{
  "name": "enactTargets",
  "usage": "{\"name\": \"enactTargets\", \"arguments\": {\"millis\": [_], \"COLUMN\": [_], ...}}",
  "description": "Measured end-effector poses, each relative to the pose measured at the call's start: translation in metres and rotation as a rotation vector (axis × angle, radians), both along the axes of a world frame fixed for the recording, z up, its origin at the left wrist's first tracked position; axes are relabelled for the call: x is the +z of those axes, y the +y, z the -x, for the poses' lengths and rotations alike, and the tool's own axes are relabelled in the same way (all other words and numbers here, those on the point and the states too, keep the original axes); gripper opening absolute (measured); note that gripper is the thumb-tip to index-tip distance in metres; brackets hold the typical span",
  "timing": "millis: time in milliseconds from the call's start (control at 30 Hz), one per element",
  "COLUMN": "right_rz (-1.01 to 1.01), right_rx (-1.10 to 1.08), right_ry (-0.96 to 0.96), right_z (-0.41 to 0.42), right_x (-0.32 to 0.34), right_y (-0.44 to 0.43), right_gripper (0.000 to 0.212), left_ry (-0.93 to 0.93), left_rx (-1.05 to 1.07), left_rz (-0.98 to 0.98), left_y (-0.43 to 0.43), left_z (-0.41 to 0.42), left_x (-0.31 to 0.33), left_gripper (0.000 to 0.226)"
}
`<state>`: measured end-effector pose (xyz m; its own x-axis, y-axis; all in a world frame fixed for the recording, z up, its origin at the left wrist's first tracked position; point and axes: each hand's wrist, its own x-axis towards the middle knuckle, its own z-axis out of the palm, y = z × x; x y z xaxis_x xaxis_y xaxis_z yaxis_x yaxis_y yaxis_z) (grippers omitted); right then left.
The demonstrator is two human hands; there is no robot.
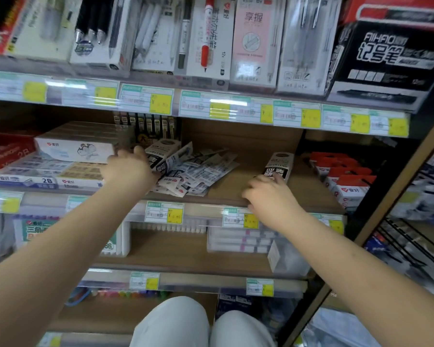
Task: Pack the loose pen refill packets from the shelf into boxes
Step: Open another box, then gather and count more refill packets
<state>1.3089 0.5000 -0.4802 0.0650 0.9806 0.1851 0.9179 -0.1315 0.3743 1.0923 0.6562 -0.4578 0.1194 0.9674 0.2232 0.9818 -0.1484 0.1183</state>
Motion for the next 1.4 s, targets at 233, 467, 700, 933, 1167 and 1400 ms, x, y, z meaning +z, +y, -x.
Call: {"name": "enactTargets", "arguments": {"millis": [233, 467, 700, 933, 1167, 1400], "right_rz": [-0.018, -0.168, -0.153, -0.160, -0.019, -0.066], "right_rx": [-0.084, 0.003, -0.125, -0.303, -0.167, -0.128], "right_ry": [0.064, 0.127, 0.751, 0.913, 0.728, 0.862], "right_z": [-0.023, -0.004, 0.014, 0.004, 0.012, -0.001], "right_x": [0.007, 0.013, 0.009, -0.010, -0.020, -0.013], "right_y": [-0.013, -0.001, 0.051, 0.093, 0.091, 0.073], "right_gripper": [0.021, 0.027, 0.039, 0.055, 0.051, 0.037], "left_ry": [0.094, 0.419, 0.335, 0.181, 0.098, 0.135], "left_rx": [-0.035, -0.220, -0.295, -0.418, -0.523, -0.512], "left_rz": [0.112, 0.032, 0.124, 0.224, 0.253, 0.145], "left_y": [-0.003, -0.004, -0.007, 0.016, 0.042, 0.021], "left_z": [-0.021, -0.042, -0.071, -0.088, -0.109, -0.108], "left_x": [-0.002, -0.003, -0.001, 0.006, -0.009, -0.013], "left_gripper": [0.050, 0.064, 0.040, 0.041, 0.075, 0.049]}}
